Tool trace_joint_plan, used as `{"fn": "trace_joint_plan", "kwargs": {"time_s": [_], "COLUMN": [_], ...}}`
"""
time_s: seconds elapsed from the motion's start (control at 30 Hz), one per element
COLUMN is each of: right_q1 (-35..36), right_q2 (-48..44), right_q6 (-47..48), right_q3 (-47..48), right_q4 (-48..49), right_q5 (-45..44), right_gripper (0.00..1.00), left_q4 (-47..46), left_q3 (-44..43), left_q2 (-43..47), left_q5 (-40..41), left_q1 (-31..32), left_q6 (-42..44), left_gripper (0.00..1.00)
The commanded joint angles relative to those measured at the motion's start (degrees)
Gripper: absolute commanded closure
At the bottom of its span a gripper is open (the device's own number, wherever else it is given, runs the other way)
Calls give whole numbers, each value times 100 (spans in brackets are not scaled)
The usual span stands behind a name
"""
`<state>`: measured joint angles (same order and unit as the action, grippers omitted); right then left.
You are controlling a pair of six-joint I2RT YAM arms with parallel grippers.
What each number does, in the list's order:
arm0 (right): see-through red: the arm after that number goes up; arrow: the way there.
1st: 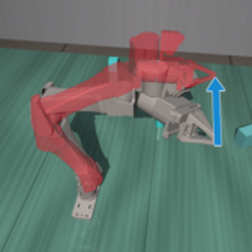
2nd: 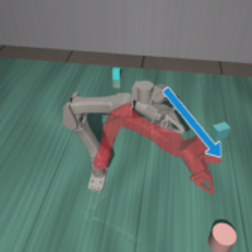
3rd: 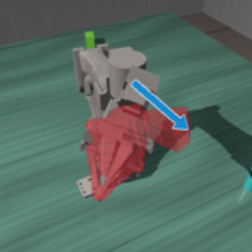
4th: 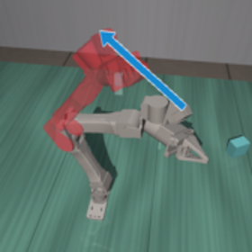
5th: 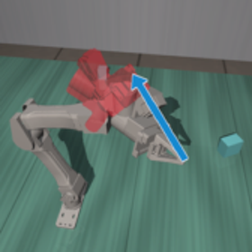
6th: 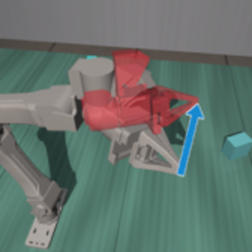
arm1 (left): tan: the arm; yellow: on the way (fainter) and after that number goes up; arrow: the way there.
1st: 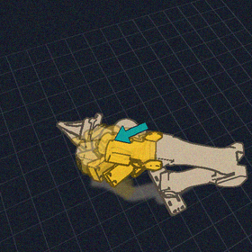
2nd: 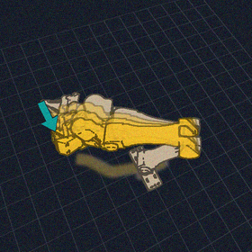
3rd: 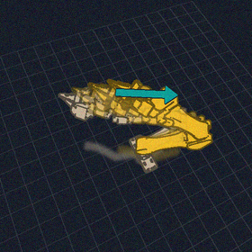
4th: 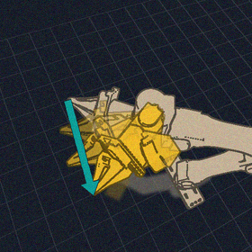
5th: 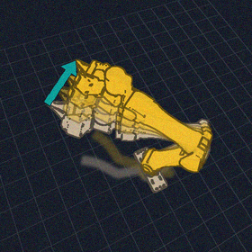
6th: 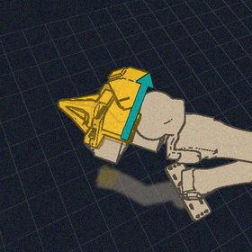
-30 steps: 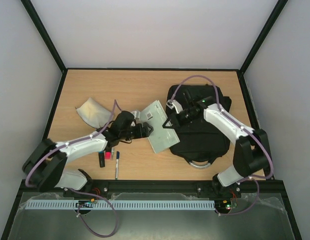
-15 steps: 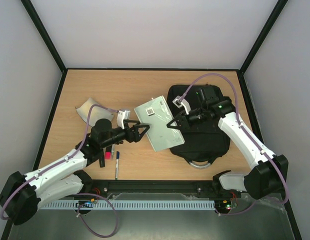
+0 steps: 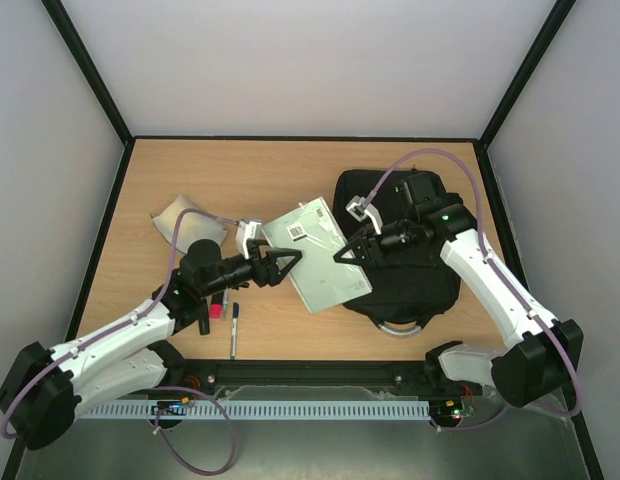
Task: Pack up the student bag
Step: Pick up the book from the center of the board.
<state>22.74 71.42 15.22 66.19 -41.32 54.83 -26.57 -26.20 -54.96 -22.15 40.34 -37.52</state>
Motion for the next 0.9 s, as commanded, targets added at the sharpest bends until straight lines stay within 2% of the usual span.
{"fn": "trace_joint_plan", "kwargs": {"time_s": [0.0, 0.13, 0.37, 0.43, 0.5, 0.57, 0.67, 0.73, 0.87], "right_q1": [-15, -15, -15, -15, -24, -24, -24, -22, -24], "right_q2": [-351, -273, -75, -18, -29, -36, 74, 188, 267], "right_q6": [32, 21, 51, 90, 30, -69, 30, 239, 375], "right_q3": [90, 71, 83, 28, -107, -257, -358, -387, -443], "right_q4": [150, 109, 94, 87, 189, 351, 230, 25, -145], "right_q5": [506, 575, 651, 681, 743, 802, 947, 1092, 1119], "right_gripper": [99, 99, 95, 88, 70, 49, 34, 31, 31], "left_q4": [-253, -767, -1145, -1173, -1161, -1155, -1225, -1267, -1253], "left_q3": [124, 181, 123, 80, 12, -25, -51, -48, -58], "left_q2": [403, 367, 425, 456, 483, 507, 573, 592, 625], "left_q5": [106, -484, -943, -1030, -1068, -1008, -901, -787, -591], "left_q1": [18, 18, 18, 18, 18, 16, 9, 1, -20], "left_q6": [130, -24, -145, -135, -158, -215, -320, -386, -406], "left_gripper": [17, 35, 74, 87, 97, 98, 97, 98, 98]}}
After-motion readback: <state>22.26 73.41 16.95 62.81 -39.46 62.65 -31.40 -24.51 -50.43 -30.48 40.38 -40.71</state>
